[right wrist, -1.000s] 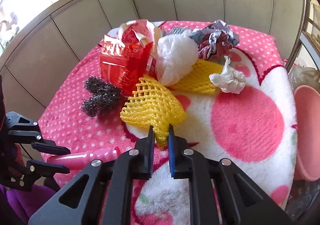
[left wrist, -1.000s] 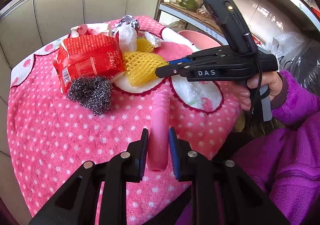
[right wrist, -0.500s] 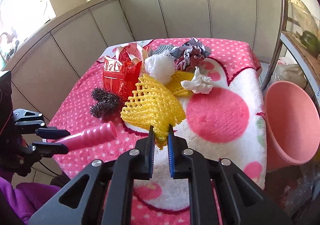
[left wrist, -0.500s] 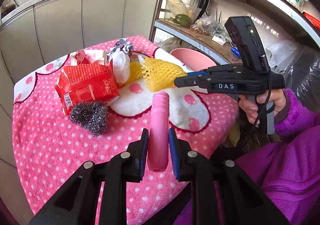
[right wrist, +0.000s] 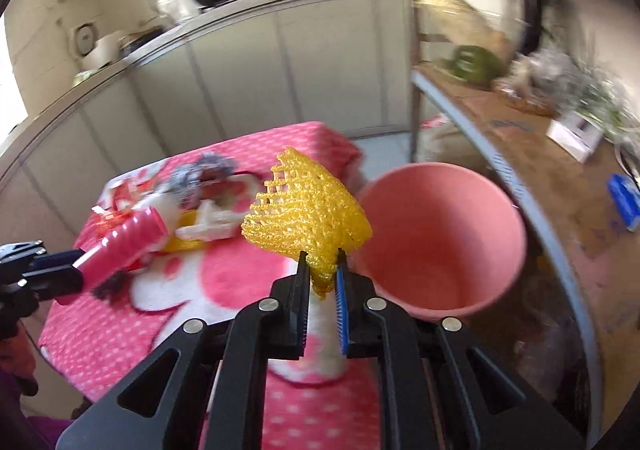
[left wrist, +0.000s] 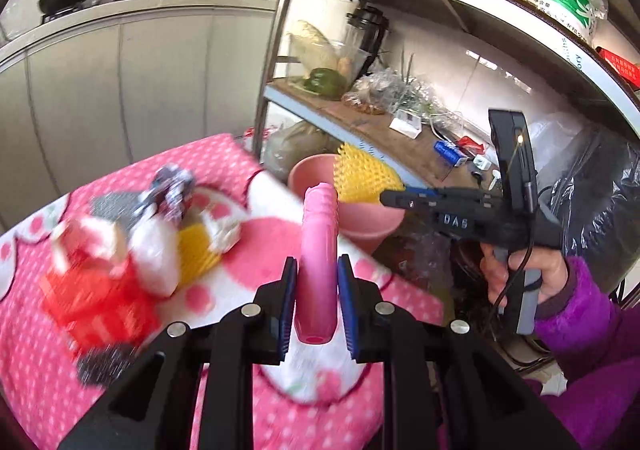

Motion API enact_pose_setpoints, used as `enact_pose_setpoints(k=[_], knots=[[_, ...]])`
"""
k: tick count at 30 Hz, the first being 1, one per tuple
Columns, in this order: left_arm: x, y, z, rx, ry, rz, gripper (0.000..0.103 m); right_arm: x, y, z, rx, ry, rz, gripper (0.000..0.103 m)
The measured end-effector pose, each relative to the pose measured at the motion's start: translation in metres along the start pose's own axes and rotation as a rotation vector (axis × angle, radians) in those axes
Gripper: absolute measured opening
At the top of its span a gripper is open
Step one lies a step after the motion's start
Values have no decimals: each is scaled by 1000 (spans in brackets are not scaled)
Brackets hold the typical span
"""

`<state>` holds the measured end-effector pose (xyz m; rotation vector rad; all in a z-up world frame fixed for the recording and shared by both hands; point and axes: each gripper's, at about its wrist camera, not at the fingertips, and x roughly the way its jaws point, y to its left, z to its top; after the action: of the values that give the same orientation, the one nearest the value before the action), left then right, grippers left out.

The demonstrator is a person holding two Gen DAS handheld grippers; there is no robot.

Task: Collect trash
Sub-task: 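Carry the pink tube and yellow net over the pink bucket with both tools, then open both tools to drop the tube and net into the bucket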

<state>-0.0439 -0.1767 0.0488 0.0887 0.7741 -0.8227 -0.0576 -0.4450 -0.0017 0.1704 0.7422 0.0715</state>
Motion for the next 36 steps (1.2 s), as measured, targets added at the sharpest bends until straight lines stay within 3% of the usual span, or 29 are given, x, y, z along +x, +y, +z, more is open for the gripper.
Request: enact_pose_setpoints(k=[5,11,20,27,31,36], knots=[[74,-27,43,19,70,-35,20,18,-50,-4,83,40,-120,12],[174,-45,80,30,171,-11,20,54,-74,-8,132,115,-164,12],[288,-41,92,-52,332,27,20,108,-81,-5,98,237,-228,12],[328,-36,89,-73,419,80,20,144,-84,-5,103,364,-199,13],[337,-31,89,-99,446,73,20,155,-88,-7,119,416,-152,16],[339,-29,87,-117,446,55,21,153,-85,-8,118,407,-123,42]])
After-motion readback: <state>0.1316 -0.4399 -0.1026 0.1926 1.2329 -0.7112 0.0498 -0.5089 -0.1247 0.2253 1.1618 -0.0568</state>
